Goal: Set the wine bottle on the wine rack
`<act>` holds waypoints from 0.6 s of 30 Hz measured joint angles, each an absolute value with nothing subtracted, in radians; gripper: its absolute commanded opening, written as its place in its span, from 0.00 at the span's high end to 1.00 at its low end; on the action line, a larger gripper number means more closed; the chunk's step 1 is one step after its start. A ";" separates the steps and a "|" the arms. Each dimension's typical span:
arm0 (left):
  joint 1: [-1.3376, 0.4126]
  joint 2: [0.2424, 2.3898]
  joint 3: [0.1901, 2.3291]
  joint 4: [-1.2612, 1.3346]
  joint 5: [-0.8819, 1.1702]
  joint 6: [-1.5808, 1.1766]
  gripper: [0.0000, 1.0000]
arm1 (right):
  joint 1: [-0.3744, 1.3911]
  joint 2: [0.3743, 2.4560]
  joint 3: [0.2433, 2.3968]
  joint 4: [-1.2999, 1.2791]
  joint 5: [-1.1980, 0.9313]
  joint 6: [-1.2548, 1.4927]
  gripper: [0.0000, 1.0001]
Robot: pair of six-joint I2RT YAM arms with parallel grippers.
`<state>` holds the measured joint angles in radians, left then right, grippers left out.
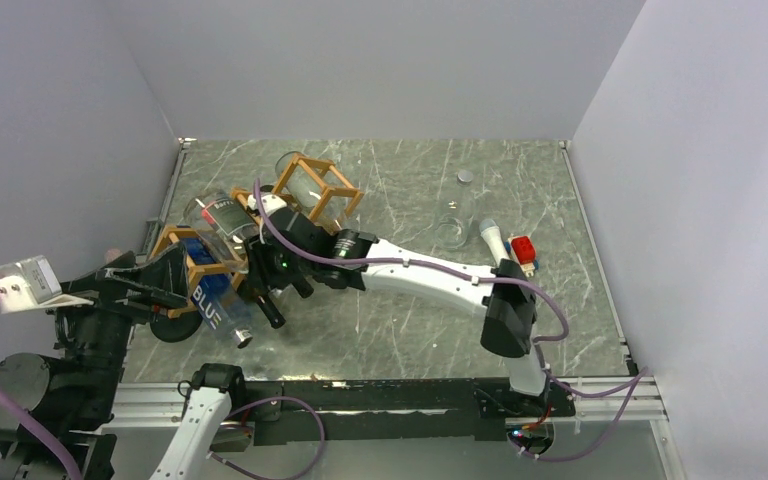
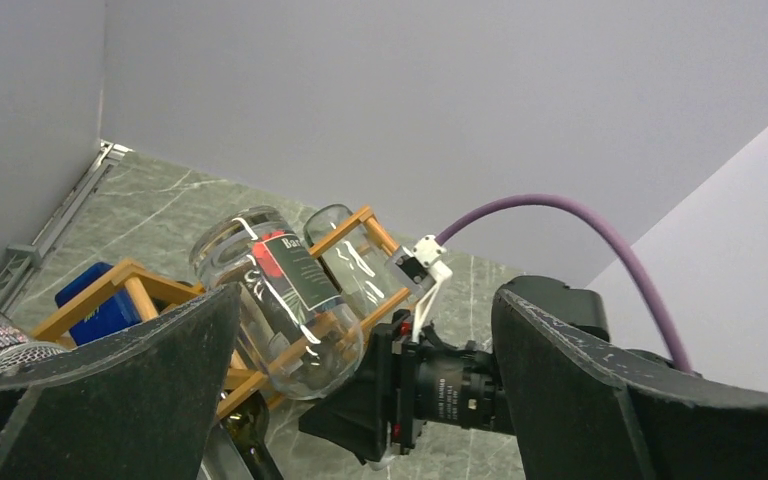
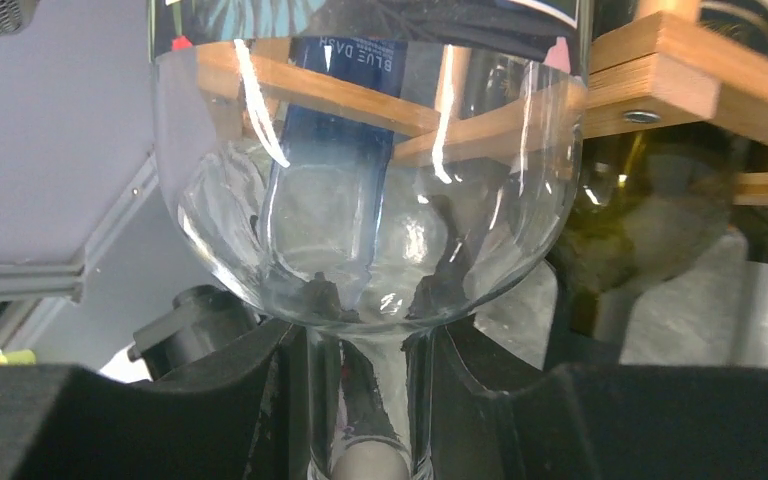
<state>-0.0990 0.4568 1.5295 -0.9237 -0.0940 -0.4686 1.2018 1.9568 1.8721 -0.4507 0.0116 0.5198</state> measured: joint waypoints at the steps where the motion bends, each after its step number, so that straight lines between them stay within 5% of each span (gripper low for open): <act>1: -0.099 0.455 1.526 -0.926 -0.097 -0.469 0.01 | 1.205 1.971 1.872 -0.440 0.011 0.542 1.00; 18: -0.105 0.450 1.497 -0.949 -0.114 -0.469 0.01 | 1.210 2.139 2.032 -0.405 0.002 0.720 0.95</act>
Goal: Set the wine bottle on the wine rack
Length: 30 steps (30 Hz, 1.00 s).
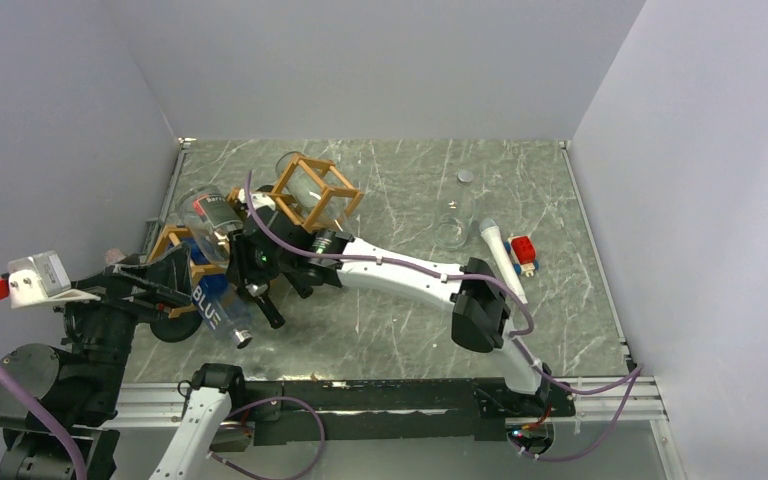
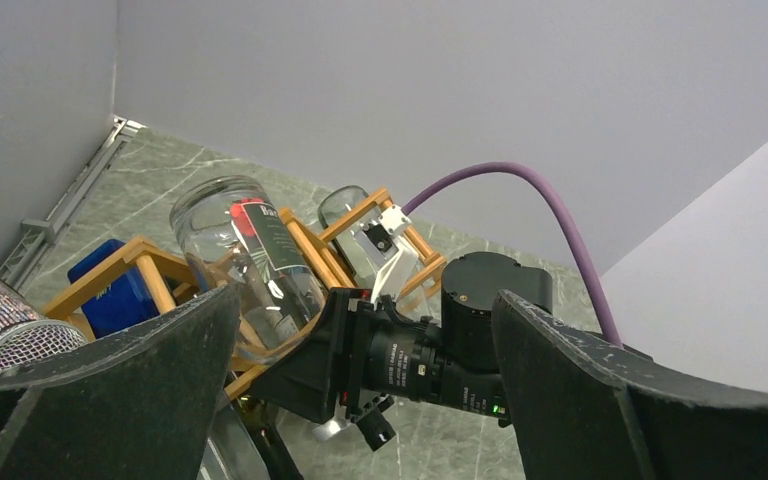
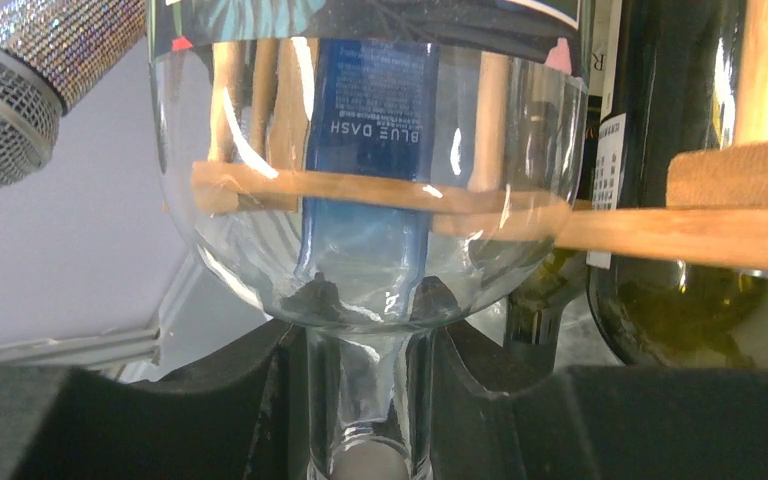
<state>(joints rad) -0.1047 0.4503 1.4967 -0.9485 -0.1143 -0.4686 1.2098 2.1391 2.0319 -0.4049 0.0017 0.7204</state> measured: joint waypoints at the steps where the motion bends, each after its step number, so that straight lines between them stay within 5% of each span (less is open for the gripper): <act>1: -0.105 0.450 1.497 -0.949 -0.115 -0.469 0.01 | 1.208 2.148 2.044 -0.408 0.002 0.727 0.88; 6: -0.112 0.450 1.497 -0.949 -0.130 -0.469 0.01 | 1.198 2.212 2.157 -0.480 0.001 0.742 0.72; 15: -0.118 0.447 1.497 -0.950 -0.147 -0.468 0.01 | 1.195 2.217 2.175 -0.508 -0.009 0.740 0.66; 25: -0.119 0.442 1.496 -0.955 -0.156 -0.468 0.01 | 1.194 2.209 2.164 -0.508 -0.017 0.734 1.00; 30: -0.119 0.437 1.494 -0.955 -0.156 -0.468 0.01 | 1.193 2.181 2.131 -0.498 -0.044 0.733 1.00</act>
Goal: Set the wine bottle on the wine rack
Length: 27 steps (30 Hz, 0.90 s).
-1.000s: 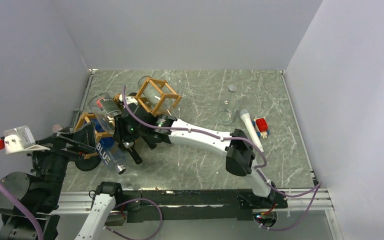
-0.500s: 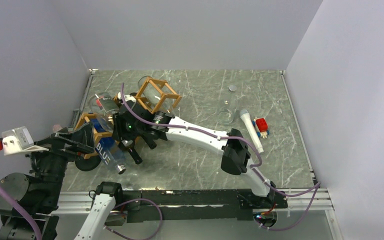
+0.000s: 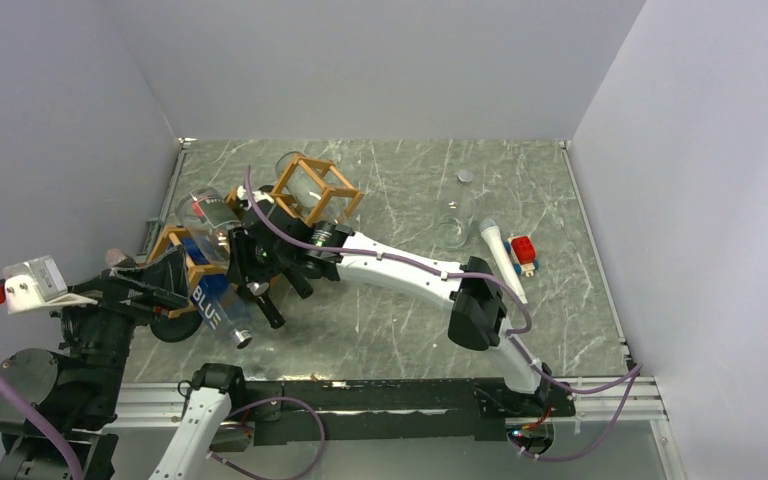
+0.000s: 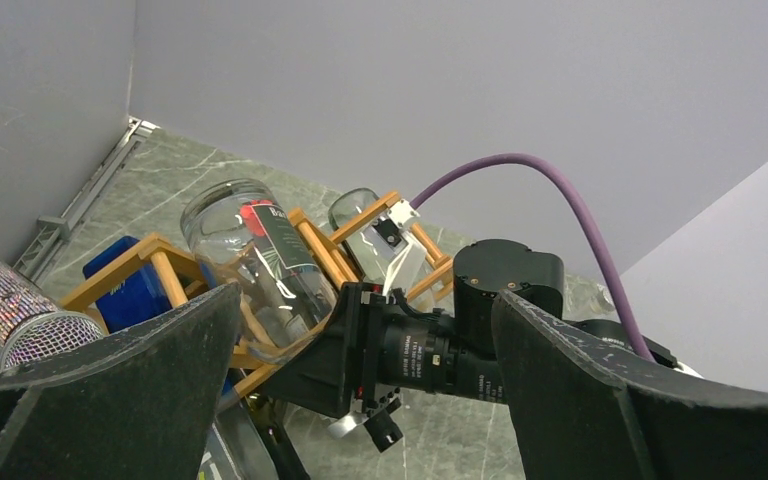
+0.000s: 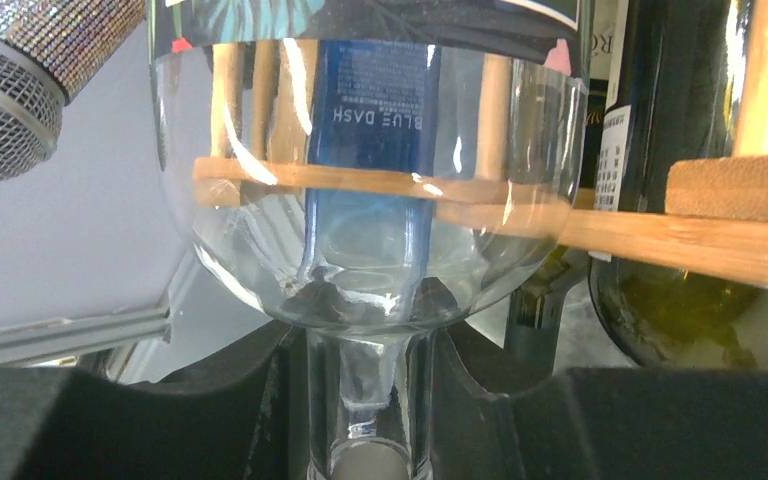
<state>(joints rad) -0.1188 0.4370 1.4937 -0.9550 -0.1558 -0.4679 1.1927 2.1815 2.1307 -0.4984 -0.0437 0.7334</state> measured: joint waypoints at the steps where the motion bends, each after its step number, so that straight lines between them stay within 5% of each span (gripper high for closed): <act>1: -0.119 0.437 1.492 -0.956 -0.156 -0.467 0.01 | 1.193 2.179 2.131 -0.508 -0.053 0.733 1.00; 4: -0.119 0.437 1.489 -0.956 -0.157 -0.467 0.01 | 1.190 2.178 2.148 -0.538 -0.074 0.725 1.00; 9: -0.119 0.437 1.488 -0.955 -0.163 -0.466 0.01 | 1.188 2.178 2.165 -0.577 -0.089 0.721 0.67; 14: -0.120 0.437 1.487 -0.956 -0.163 -0.466 0.01 | 1.187 2.178 2.165 -0.575 -0.096 0.720 0.53; 22: -0.120 0.429 1.481 -0.954 -0.165 -0.464 0.01 | 1.187 2.155 2.116 -0.479 -0.139 0.684 0.04; 27: -0.120 0.425 1.475 -0.955 -0.165 -0.464 0.01 | 1.189 2.082 2.029 -0.430 -0.127 0.656 0.00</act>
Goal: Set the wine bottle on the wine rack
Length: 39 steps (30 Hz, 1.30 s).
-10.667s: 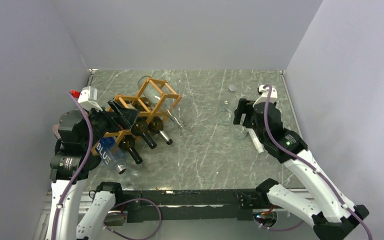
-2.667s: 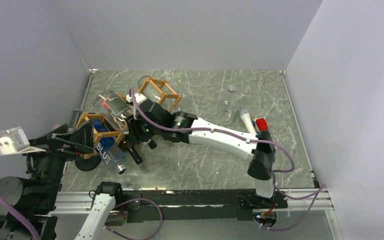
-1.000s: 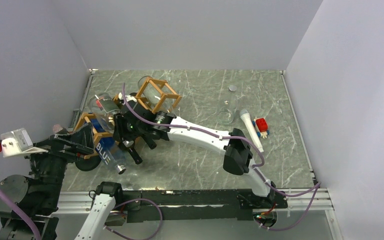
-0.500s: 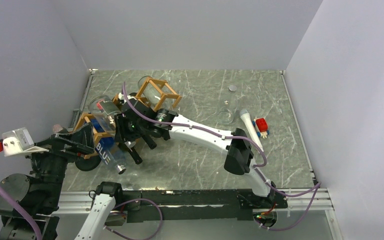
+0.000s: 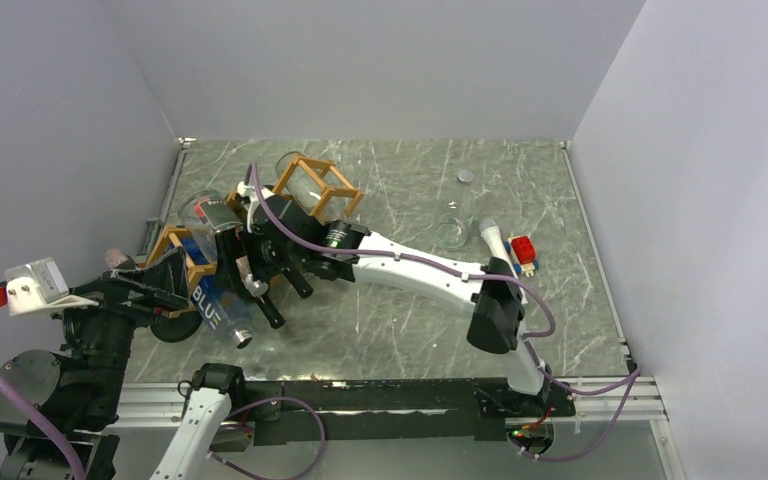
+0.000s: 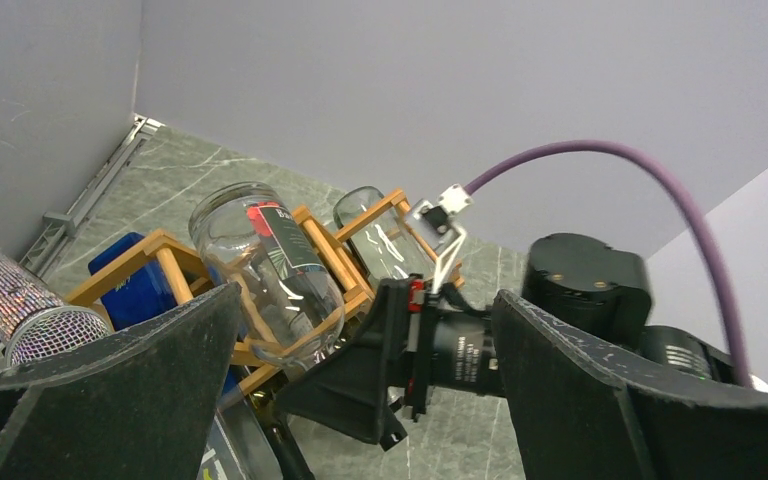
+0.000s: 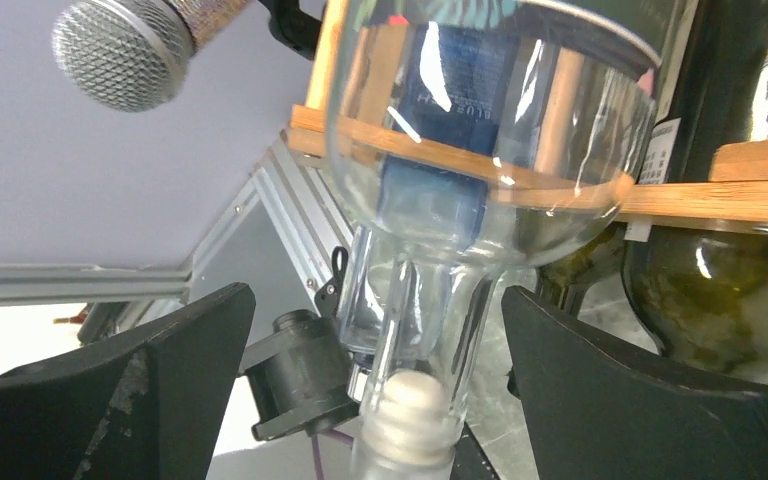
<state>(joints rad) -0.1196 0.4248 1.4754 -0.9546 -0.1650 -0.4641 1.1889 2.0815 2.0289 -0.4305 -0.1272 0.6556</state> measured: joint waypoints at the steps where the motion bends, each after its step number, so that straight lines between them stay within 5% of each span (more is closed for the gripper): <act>1: -0.120 0.424 1.475 -0.955 -0.165 -0.464 0.01 | 1.189 2.065 2.019 -0.422 -0.120 0.649 0.00; 22: -0.120 0.430 1.411 -0.913 0.029 -0.427 0.01 | 1.177 1.528 1.652 -0.386 0.288 0.350 0.00; 31: -0.120 0.469 1.299 -0.864 0.147 -0.420 0.01 | 0.838 1.182 1.333 -0.447 0.423 0.263 0.00; 39: -0.120 0.459 1.257 -0.815 0.133 -0.432 0.01 | 0.605 1.132 1.242 -0.490 0.414 0.270 0.05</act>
